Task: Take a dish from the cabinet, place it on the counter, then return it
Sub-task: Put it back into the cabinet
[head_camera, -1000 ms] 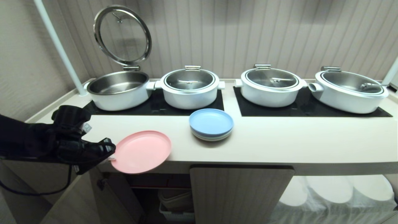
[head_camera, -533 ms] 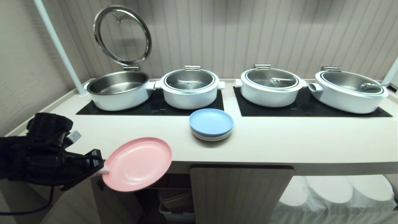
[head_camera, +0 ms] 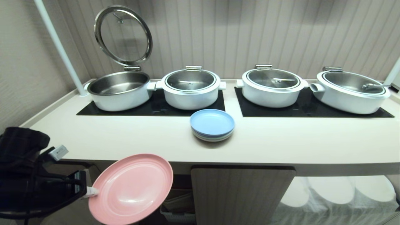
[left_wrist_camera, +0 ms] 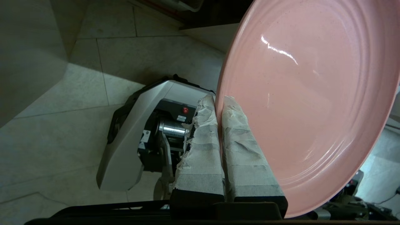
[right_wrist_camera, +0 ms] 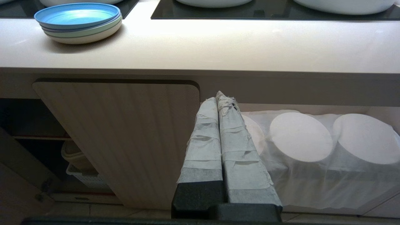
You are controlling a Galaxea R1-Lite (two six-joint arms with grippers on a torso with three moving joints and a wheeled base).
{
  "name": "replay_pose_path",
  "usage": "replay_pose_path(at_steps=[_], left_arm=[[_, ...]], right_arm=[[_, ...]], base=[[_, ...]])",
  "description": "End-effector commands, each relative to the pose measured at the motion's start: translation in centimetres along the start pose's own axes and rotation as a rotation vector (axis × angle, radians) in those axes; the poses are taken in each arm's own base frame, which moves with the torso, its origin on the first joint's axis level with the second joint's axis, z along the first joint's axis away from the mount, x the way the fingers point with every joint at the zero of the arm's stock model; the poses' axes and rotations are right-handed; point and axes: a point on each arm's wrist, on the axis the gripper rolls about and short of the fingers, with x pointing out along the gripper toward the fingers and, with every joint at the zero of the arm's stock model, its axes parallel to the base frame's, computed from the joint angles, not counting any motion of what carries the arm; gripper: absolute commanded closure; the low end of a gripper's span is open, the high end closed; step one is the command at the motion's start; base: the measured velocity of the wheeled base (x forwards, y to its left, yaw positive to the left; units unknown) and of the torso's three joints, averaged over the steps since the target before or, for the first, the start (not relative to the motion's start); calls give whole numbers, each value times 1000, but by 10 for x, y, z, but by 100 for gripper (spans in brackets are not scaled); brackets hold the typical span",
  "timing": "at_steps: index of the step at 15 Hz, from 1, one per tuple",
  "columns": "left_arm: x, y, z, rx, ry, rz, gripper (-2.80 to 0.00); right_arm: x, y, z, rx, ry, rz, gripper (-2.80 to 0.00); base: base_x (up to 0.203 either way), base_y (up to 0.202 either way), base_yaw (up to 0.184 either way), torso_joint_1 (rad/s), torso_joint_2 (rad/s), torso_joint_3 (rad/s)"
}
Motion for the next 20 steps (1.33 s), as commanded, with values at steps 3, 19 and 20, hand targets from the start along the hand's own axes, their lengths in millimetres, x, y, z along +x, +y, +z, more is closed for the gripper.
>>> replay_pose_path(at_steps=[3, 19, 20], left_arm=[[-20, 0, -15, 63, -10, -16, 0], [-43, 25, -91, 135, 34, -32, 0], [-44, 26, -93, 136, 31, -33, 0]], right_arm=[[0, 0, 0, 0, 0, 0, 0], [0, 0, 0, 0, 0, 0, 0], [0, 0, 0, 0, 0, 0, 0]], base=[[0, 0, 0, 0, 0, 0], [0, 0, 0, 0, 0, 0], [0, 0, 0, 0, 0, 0]])
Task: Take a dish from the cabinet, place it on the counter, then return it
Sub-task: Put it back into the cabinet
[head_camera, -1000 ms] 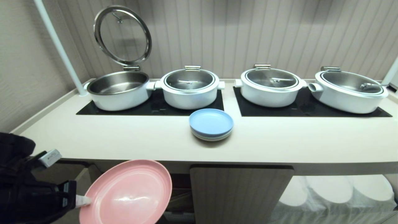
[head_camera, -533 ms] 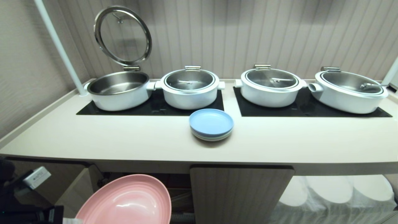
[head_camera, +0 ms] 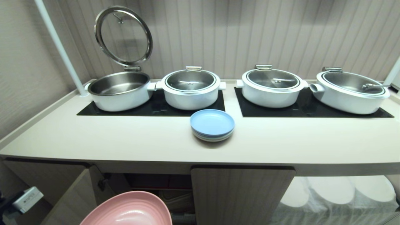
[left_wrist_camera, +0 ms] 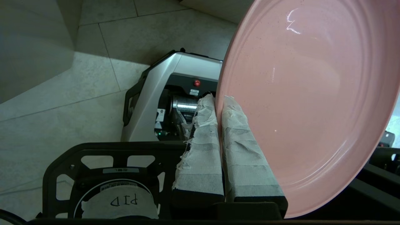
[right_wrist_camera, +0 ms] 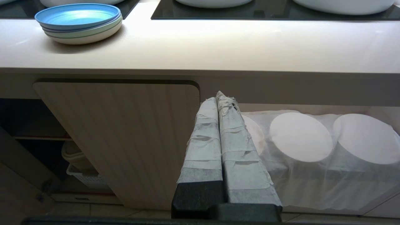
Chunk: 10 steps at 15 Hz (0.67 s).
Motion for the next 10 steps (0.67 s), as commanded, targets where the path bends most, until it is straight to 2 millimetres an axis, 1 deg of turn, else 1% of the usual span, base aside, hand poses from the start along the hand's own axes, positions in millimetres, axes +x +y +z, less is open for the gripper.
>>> replay_pose_path(at_steps=[1, 10], left_arm=[[0, 2, -6, -1, 0, -2, 0], [-4, 4, -18, 12, -37, -14, 0]], right_arm=[[0, 0, 0, 0, 0, 0, 0], [0, 0, 0, 0, 0, 0, 0]], base=[[0, 0, 0, 0, 0, 0], [0, 0, 0, 0, 0, 0]])
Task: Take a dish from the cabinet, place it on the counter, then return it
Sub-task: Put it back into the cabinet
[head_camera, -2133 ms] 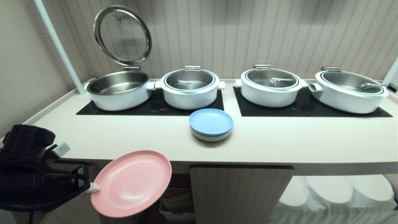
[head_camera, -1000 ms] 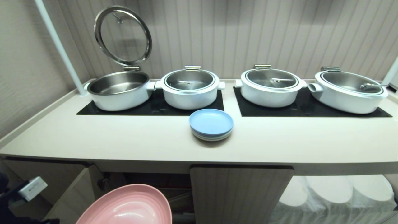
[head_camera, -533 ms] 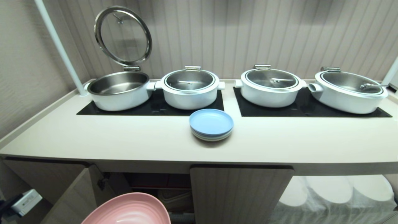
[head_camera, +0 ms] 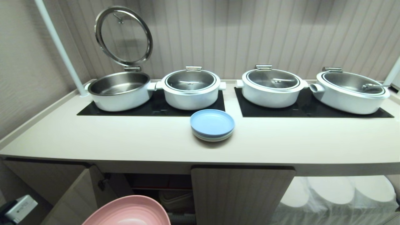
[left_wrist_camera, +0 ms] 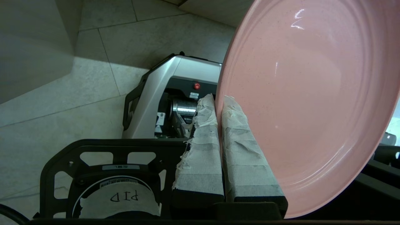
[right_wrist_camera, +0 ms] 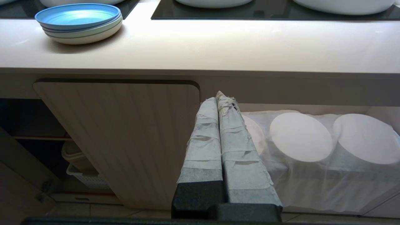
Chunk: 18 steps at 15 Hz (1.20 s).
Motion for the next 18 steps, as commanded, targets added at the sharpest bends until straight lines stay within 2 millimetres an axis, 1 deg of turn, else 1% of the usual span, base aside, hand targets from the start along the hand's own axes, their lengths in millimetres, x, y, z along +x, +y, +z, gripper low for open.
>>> replay_pose_path(at_steps=[1, 3, 9, 18], left_arm=[[-1, 0, -5, 8, -5, -9, 0], [0, 1, -8, 15, 1, -8, 0], [-1, 1, -8, 15, -3, 1, 0], [1, 4, -14, 13, 6, 2, 0]], right_arm=[[0, 0, 0, 0, 0, 0, 0], [0, 0, 0, 0, 0, 0, 0], [0, 0, 0, 0, -1, 0, 0], [0, 0, 0, 0, 0, 0, 0]], base=[[0, 0, 0, 0, 0, 0], [0, 0, 0, 0, 0, 0], [0, 0, 0, 0, 0, 0], [0, 0, 0, 0, 0, 0]])
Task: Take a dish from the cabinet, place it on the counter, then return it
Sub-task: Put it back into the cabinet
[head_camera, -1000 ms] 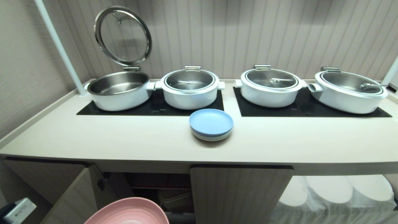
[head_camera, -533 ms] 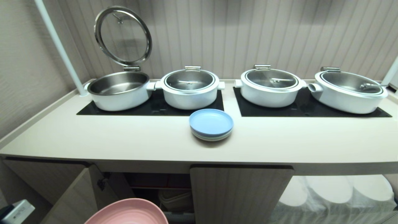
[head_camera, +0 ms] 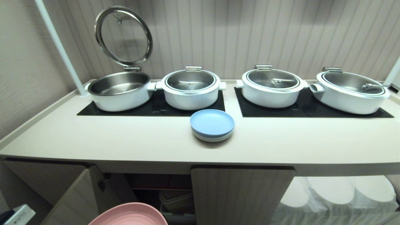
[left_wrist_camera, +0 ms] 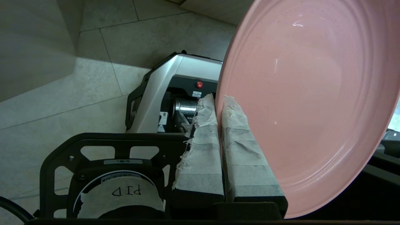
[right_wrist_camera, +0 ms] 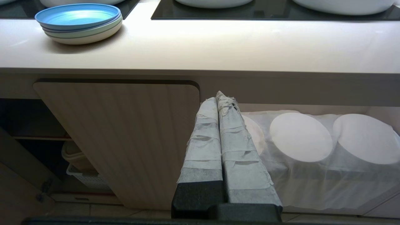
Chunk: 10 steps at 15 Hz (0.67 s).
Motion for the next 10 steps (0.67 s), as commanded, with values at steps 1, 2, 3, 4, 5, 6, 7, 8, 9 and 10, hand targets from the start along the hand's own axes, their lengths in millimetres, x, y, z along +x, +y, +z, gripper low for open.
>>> replay_pose_path(at_steps=[1, 2, 3, 4, 5, 6, 7, 8, 9, 10], left_arm=[[0, 0, 0, -3, 4, -1, 0], [0, 0, -1, -5, 5, 0, 0], [1, 1, -1, -6, 8, -1, 0], [1, 1, -1, -6, 8, -1, 0], [1, 1, -1, -6, 8, 0, 0], [1, 1, -1, -6, 10, 1, 0], [1, 1, -1, -5, 10, 1, 0], [1, 0, -1, -3, 9, -1, 0], [1, 1, -2, -4, 11, -3, 0], [1, 0, -2, -2, 11, -5, 0]], right_arm=[[0, 0, 0, 1, 0, 1, 0], [0, 0, 0, 0, 0, 1, 0], [0, 0, 0, 0, 0, 1, 0], [0, 0, 0, 0, 0, 1, 0], [0, 0, 0, 1, 0, 1, 0], [0, 0, 0, 1, 0, 1, 0], [0, 0, 0, 1, 0, 1, 0], [0, 0, 0, 1, 0, 1, 0], [0, 0, 0, 1, 0, 1, 0], [0, 0, 0, 1, 0, 1, 0]], base=[[0, 0, 0, 0, 0, 0], [0, 0, 0, 0, 0, 0], [0, 0, 0, 0, 0, 0], [0, 0, 0, 0, 0, 0], [0, 0, 0, 0, 0, 0], [0, 0, 0, 0, 0, 0], [0, 0, 0, 0, 0, 0], [0, 0, 0, 0, 0, 0], [0, 0, 0, 0, 0, 0], [0, 0, 0, 0, 0, 0]])
